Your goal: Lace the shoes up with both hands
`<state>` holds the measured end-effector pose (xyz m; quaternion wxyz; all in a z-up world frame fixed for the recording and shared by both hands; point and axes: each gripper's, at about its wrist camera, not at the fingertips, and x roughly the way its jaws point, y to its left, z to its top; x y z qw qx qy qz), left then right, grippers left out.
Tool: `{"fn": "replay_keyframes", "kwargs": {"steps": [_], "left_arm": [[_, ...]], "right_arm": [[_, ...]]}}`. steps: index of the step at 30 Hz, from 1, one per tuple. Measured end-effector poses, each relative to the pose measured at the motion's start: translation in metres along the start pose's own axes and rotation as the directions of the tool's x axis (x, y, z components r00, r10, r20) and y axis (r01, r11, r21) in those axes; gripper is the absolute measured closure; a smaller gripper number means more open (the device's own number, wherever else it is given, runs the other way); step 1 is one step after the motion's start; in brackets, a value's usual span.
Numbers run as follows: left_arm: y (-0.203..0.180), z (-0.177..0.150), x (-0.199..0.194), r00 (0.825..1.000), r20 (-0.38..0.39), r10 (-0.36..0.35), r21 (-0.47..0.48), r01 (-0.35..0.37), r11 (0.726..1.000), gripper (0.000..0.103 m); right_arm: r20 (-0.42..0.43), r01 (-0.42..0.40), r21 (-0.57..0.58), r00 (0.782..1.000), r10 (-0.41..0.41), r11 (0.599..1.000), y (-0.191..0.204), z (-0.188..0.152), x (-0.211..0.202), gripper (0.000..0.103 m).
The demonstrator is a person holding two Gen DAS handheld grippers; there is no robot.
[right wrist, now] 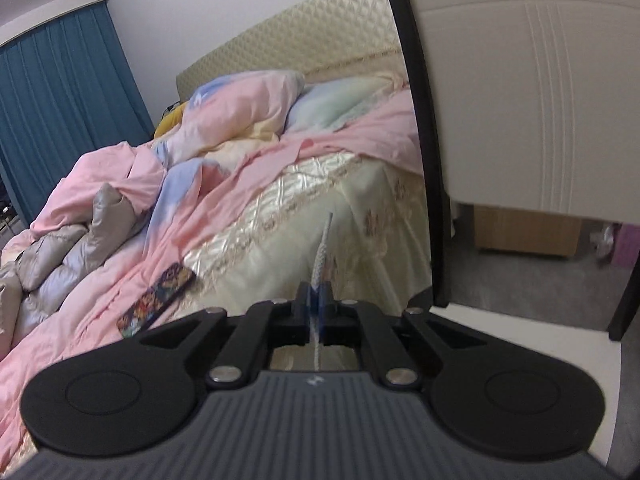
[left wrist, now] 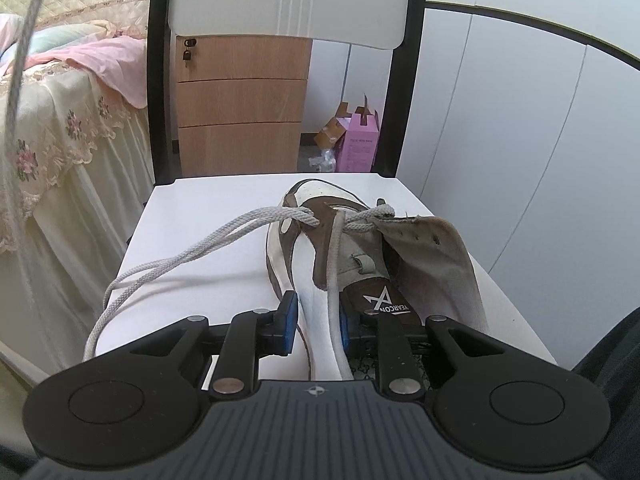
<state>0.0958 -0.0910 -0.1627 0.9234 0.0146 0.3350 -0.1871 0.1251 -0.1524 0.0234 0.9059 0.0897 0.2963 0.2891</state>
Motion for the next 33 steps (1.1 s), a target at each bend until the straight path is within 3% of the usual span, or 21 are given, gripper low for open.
{"fn": "replay_keyframes", "kwargs": {"steps": [1, 2, 3, 9, 12, 15, 18, 22, 24, 26, 29, 33], "left_arm": [[0.000, 0.000, 0.000, 1.000, 0.001, -0.001, 0.001, 0.001, 1.000, 0.080], [0.001, 0.000, 0.000, 1.000, 0.001, -0.002, 0.000, 0.002, 1.000, 0.080], [0.001, 0.000, 0.000, 1.000, 0.000, -0.004, -0.004, 0.004, 1.000, 0.080], [0.009, 0.001, -0.003, 1.000, -0.003, -0.024, -0.052, 0.024, 0.998, 0.075], [0.012, 0.003, -0.012, 0.999, 0.011, -0.051, -0.079, 0.051, 0.996, 0.075], [0.015, 0.007, -0.024, 0.997, 0.032, -0.074, -0.103, 0.077, 0.992, 0.075], [0.019, 0.012, -0.036, 0.996, 0.050, -0.077, -0.128, 0.083, 0.988, 0.073], [0.036, 0.022, -0.043, 0.991, 0.079, -0.109, -0.235, 0.125, 0.964, 0.071], [0.048, 0.030, -0.041, 0.987, 0.096, -0.130, -0.310, 0.153, 0.938, 0.071], [0.063, 0.038, -0.035, 0.979, 0.112, -0.171, -0.407, 0.202, 0.891, 0.071], [0.088, 0.045, -0.021, 0.955, 0.151, -0.256, -0.557, 0.296, 0.776, 0.071], [0.112, 0.045, 0.010, 0.924, 0.182, -0.335, -0.704, 0.361, 0.612, 0.071]], "right_arm": [[-0.003, 0.001, 0.001, 1.000, -0.001, 1.000, -0.002, 0.000, -0.001, 0.083], [-0.003, 0.001, 0.002, 1.000, -0.001, 1.000, -0.004, -0.001, -0.002, 0.054], [0.001, 0.001, 0.004, 1.000, -0.001, 1.000, -0.006, 0.000, -0.003, 0.043], [0.062, 0.008, 0.064, 0.998, -0.012, 0.998, -0.034, -0.012, -0.026, 0.044], [0.114, 0.029, 0.184, 0.992, -0.051, 0.983, -0.067, -0.032, -0.042, 0.044], [0.142, 0.070, 0.371, 0.981, -0.131, 0.926, -0.110, -0.063, -0.055, 0.043], [0.148, 0.111, 0.466, 0.968, -0.201, 0.878, -0.137, -0.096, -0.064, 0.043], [0.064, 0.214, 0.527, 0.955, -0.290, 0.822, -0.156, -0.115, -0.068, 0.043], [0.032, 0.257, 0.520, 0.947, -0.319, 0.815, -0.159, -0.117, -0.068, 0.043], [-0.017, 0.295, 0.513, 0.942, -0.334, 0.806, -0.165, -0.121, -0.064, 0.043], [-0.102, 0.323, 0.526, 0.942, -0.319, 0.786, -0.176, -0.128, -0.051, 0.043], [-0.141, 0.335, 0.538, 0.940, -0.309, 0.774, -0.186, -0.131, -0.042, 0.043]]}}
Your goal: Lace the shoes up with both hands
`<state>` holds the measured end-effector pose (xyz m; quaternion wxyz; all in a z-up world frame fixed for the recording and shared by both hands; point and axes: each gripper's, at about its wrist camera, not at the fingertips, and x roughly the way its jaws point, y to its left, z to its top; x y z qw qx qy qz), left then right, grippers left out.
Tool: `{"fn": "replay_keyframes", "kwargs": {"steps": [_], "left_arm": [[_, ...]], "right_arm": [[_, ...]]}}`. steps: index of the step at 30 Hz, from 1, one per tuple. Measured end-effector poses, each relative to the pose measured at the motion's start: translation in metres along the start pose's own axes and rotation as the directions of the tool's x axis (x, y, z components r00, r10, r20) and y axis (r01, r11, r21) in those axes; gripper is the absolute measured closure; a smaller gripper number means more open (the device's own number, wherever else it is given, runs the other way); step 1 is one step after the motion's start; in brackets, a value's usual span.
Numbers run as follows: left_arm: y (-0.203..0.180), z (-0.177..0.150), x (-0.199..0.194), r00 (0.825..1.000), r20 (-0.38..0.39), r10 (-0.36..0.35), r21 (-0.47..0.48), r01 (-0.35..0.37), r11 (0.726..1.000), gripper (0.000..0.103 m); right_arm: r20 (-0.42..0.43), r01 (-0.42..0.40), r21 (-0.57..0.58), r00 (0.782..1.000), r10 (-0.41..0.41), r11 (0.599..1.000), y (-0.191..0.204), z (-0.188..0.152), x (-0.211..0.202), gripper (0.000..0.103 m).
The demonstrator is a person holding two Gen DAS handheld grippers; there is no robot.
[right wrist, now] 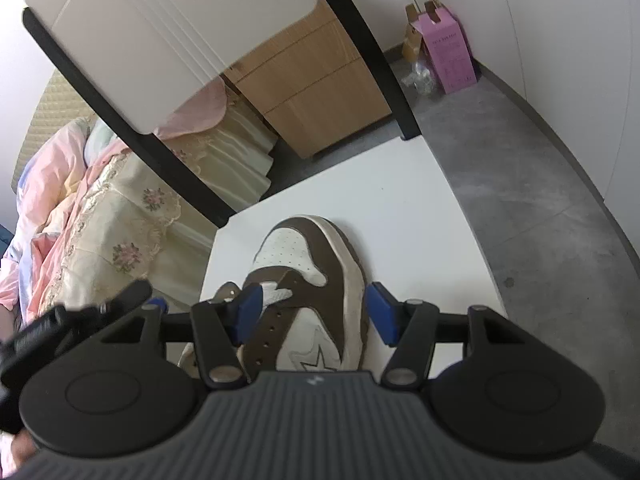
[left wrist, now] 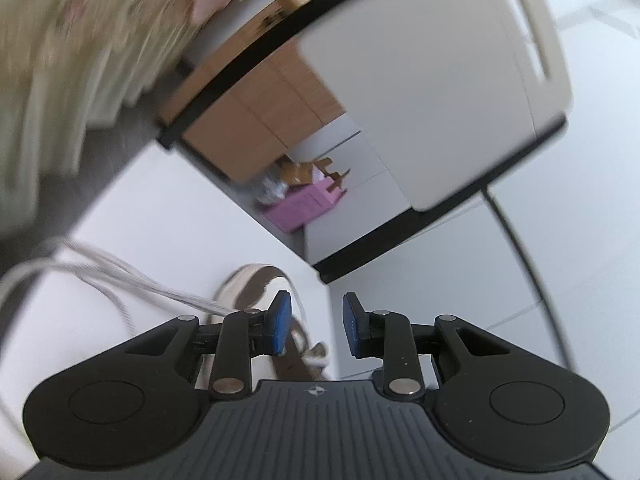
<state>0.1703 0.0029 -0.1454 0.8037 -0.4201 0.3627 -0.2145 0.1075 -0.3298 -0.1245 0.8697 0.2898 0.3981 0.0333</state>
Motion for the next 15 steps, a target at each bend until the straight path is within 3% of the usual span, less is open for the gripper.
{"fn": "replay_keyframes", "kwargs": {"steps": [3, 11, 15], "left_arm": [[0.014, 0.003, 0.014, 0.999, -0.017, -0.036, -0.107, 0.034, 0.994, 0.071], [0.021, -0.007, 0.027, 0.999, -0.038, -0.035, -0.175, 0.028, 0.984, 0.071], [0.037, -0.010, 0.019, 0.999, -0.022, -0.042, -0.288, 0.034, 0.957, 0.070]], "right_arm": [[-0.010, 0.015, 0.004, 1.000, -0.015, 1.000, -0.003, 0.002, 0.005, 0.043], [-0.038, 0.032, 0.013, 0.999, -0.032, 0.999, -0.006, 0.002, 0.011, 0.043], [-0.046, 0.028, 0.000, 0.999, -0.028, 1.000, -0.003, 0.000, 0.011, 0.043]]}}
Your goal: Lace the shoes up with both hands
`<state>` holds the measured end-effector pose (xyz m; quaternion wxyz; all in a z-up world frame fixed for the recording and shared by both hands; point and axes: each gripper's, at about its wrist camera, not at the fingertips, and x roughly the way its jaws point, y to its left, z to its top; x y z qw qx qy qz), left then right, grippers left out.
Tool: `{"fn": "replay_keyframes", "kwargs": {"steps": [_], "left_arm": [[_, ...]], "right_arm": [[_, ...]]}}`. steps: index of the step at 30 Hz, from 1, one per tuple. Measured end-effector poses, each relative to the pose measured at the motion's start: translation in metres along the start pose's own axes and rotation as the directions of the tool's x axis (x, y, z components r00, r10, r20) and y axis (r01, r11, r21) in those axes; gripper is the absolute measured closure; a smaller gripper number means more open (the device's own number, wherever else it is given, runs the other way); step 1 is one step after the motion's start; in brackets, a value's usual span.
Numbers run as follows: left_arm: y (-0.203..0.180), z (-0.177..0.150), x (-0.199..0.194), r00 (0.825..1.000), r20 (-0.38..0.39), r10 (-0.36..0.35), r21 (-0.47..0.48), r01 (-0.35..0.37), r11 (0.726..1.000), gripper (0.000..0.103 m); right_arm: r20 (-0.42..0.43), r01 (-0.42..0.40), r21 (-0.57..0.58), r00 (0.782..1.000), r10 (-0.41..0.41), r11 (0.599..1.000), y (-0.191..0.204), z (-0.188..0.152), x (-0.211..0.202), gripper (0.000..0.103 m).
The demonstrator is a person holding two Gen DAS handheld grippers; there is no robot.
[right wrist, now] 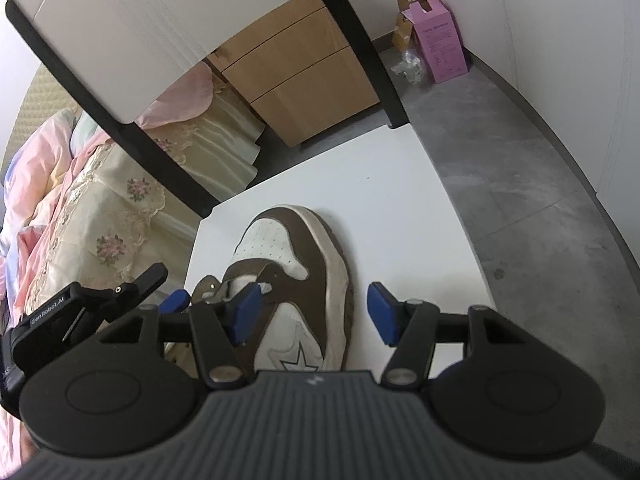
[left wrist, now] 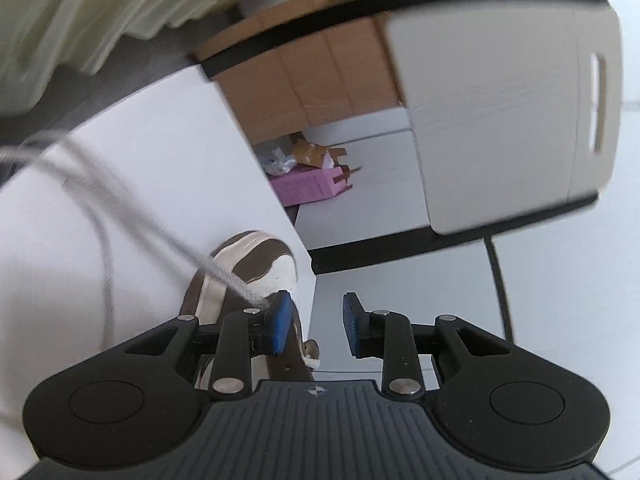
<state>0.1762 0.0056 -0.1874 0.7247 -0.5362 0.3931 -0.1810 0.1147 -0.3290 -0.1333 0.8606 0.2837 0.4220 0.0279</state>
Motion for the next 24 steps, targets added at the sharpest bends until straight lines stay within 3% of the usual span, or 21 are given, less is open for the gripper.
{"fn": "replay_keyframes", "kwargs": {"steps": [7, 10, 13, 24], "left_arm": [[0.009, 0.005, 0.010, 0.999, -0.012, 0.040, -0.038, -0.041, 0.998, 0.069], [0.016, 0.003, 0.018, 0.995, -0.041, 0.087, -0.066, -0.089, 0.994, 0.059], [0.017, 0.006, 0.022, 0.992, -0.036, 0.118, -0.031, -0.119, 0.992, 0.057], [0.030, 0.053, 0.026, 0.984, 0.083, 0.156, -0.061, -0.151, 0.987, 0.060]], "right_arm": [[-0.015, -0.007, -0.010, 1.000, 0.007, 1.000, 0.004, -0.002, 0.001, 0.042], [-0.024, 0.001, -0.012, 1.000, -0.001, 1.000, 0.005, -0.003, 0.003, 0.042], [-0.027, 0.001, -0.011, 1.000, -0.001, 1.000, 0.005, -0.003, 0.004, 0.042], [-0.020, -0.005, 0.003, 1.000, 0.005, 1.000, 0.007, -0.002, -0.001, 0.042]]}}
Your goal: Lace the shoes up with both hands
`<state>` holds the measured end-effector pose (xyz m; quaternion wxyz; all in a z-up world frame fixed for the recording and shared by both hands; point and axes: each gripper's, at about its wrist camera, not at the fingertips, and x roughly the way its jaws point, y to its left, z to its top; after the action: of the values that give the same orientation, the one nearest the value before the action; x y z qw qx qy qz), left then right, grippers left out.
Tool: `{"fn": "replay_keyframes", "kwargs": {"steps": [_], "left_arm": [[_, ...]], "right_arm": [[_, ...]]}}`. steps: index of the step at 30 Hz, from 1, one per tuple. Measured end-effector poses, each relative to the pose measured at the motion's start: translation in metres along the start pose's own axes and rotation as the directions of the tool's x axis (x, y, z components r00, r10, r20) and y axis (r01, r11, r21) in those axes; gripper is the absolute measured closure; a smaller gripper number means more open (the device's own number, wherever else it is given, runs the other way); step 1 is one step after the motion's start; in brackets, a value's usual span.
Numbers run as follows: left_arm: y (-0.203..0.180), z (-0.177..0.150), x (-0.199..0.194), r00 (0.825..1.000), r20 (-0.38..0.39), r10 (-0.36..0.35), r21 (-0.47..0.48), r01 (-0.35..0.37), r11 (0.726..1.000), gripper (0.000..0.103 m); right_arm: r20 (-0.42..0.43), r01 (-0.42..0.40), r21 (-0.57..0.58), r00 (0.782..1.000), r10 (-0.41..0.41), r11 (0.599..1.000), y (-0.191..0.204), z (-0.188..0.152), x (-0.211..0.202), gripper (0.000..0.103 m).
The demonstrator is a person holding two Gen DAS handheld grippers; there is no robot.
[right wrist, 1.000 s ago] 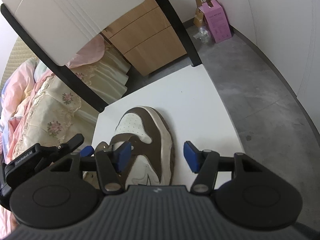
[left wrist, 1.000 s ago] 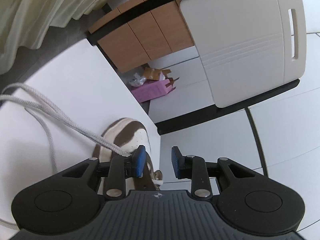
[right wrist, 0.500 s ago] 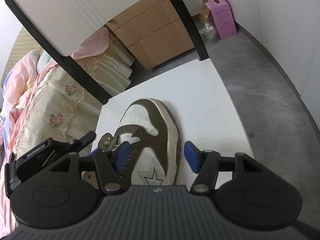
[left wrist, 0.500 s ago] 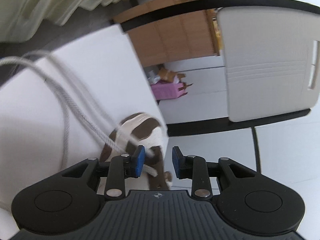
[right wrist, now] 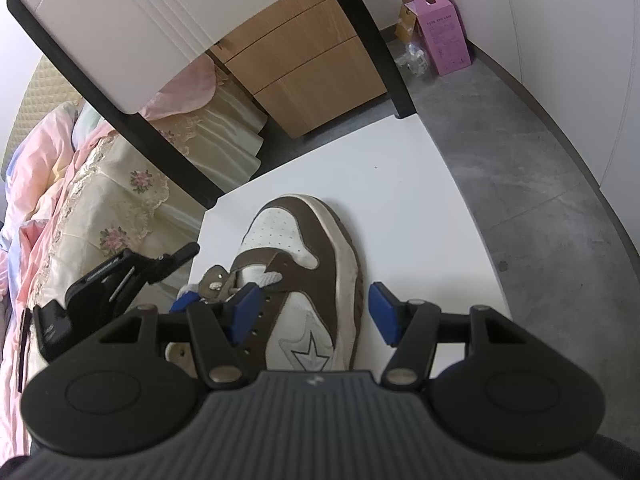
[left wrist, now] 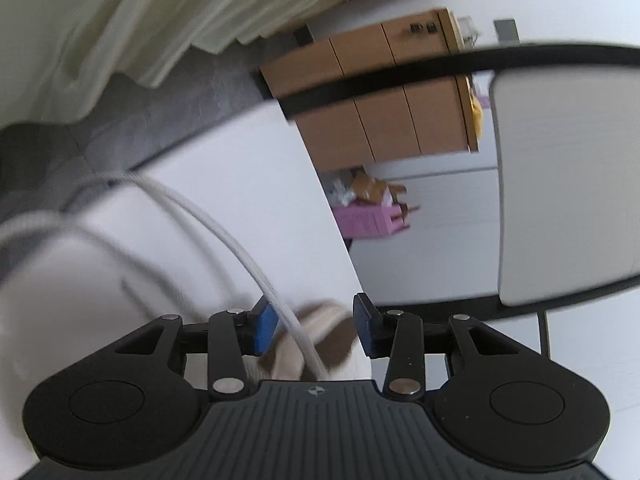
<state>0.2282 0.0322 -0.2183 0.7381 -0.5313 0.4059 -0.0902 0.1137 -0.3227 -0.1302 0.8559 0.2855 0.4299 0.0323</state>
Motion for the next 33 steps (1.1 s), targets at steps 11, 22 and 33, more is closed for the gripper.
{"fn": "replay_keyframes", "kwargs": {"steps": [11, 22, 33], "left_arm": [[-0.033, 0.035, -0.010, 0.996, 0.057, -0.071, 0.112, 0.065, 0.992, 0.094], [-0.088, 0.030, -0.038, 0.989, -0.057, -0.133, 0.336, 0.145, 0.931, 0.099], [-0.090, 0.030, -0.048, 0.978, -0.054, -0.201, 0.320, 0.207, 0.925, 0.099]], "right_arm": [[0.046, -0.061, -0.056, 0.997, 0.064, 0.997, 0.039, 0.001, -0.011, 0.042], [0.053, -0.034, -0.432, 0.997, 0.063, 0.901, 0.131, -0.003, 0.037, 0.051], [0.139, -0.108, -0.557, 0.966, 0.220, 0.824, 0.161, -0.009, 0.054, 0.099]]}}
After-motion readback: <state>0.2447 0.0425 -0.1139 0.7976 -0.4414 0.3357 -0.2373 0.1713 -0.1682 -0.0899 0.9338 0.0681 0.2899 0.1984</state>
